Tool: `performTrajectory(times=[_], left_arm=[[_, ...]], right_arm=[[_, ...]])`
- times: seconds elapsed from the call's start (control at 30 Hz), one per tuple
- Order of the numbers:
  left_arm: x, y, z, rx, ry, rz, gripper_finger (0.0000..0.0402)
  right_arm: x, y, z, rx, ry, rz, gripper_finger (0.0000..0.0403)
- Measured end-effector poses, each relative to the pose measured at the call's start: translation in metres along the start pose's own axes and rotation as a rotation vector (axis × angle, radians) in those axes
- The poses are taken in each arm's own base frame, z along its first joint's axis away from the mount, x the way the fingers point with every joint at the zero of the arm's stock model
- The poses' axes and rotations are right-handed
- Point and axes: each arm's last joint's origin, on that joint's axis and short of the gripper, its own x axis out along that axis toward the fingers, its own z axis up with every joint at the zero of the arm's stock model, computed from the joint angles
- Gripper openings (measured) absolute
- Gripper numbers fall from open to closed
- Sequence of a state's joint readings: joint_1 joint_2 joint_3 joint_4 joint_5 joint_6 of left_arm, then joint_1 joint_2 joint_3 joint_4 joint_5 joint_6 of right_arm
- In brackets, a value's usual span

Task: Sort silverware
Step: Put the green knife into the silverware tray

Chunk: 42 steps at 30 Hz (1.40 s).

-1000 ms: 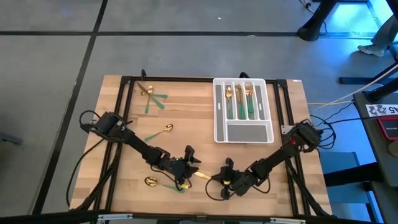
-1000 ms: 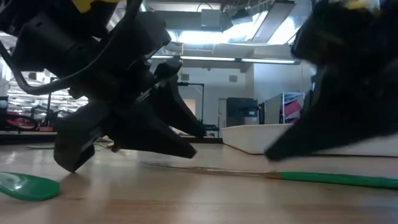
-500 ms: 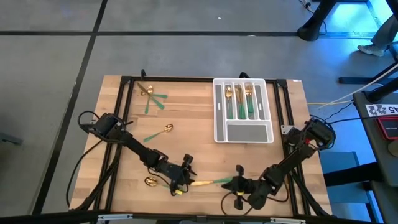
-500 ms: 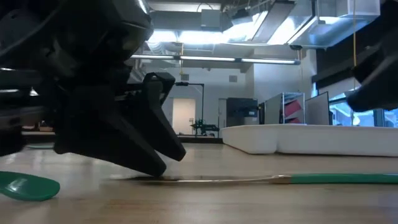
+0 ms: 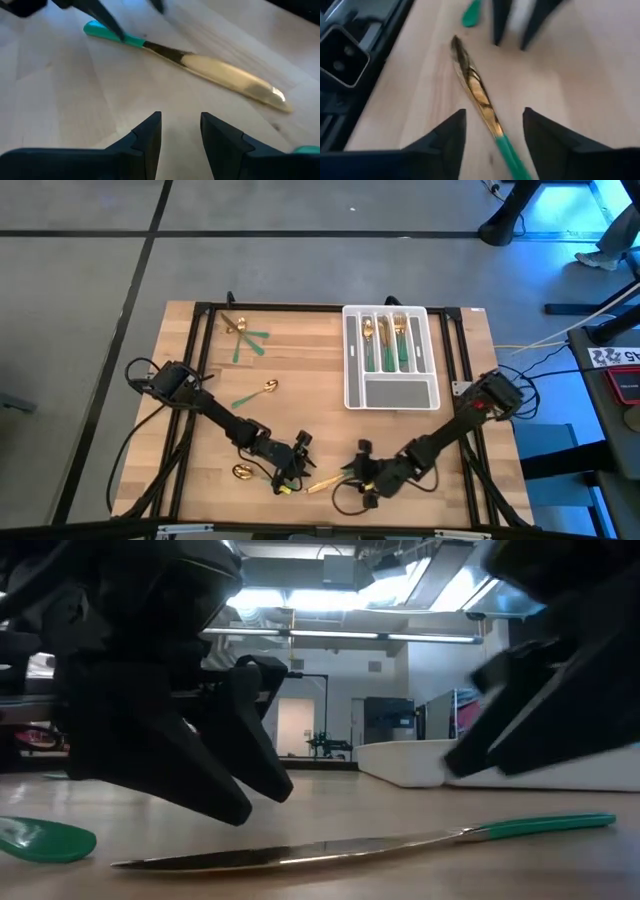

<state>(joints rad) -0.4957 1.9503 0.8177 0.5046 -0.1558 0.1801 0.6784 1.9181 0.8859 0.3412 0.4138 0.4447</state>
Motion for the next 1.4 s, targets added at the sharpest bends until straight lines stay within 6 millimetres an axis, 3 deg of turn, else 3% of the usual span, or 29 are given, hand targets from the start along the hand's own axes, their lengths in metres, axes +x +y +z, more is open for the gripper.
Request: performTrajectory(times=[0.13, 0.27, 0.53, 0.7, 1.17, 1.4], left_arm=[[0.000, 0.000, 0.000, -0.017, 0.001, 0.000, 0.0127], [0.000, 0.000, 0.000, -0.021, 0.005, 0.000, 0.0127], [-0.001, -0.001, -0.003, 0.001, 0.054, -0.007, 0.0127], [-0.003, -0.002, -0.002, -0.002, 0.060, -0.009, 0.0127], [-0.009, -0.007, 0.005, 0.084, 0.028, -0.016, 0.0127], [-0.002, 0.010, -0.002, -0.061, 0.039, 0.036, 0.0127]], right_arm=[[0.025, 0.000, 0.008, -0.165, 0.023, 0.040, 0.0213], [0.043, -0.001, 0.008, -0.244, 0.065, 0.032, 0.0195], [0.043, -0.007, -0.009, -0.124, 0.195, -0.073, 0.0085], [0.041, -0.014, -0.022, -0.017, 0.187, -0.109, 0.0012], [0.040, -0.024, -0.028, 0.049, 0.083, -0.248, 0.0003], [0.042, -0.024, -0.026, 0.110, 0.015, -0.271, 0.0002]])
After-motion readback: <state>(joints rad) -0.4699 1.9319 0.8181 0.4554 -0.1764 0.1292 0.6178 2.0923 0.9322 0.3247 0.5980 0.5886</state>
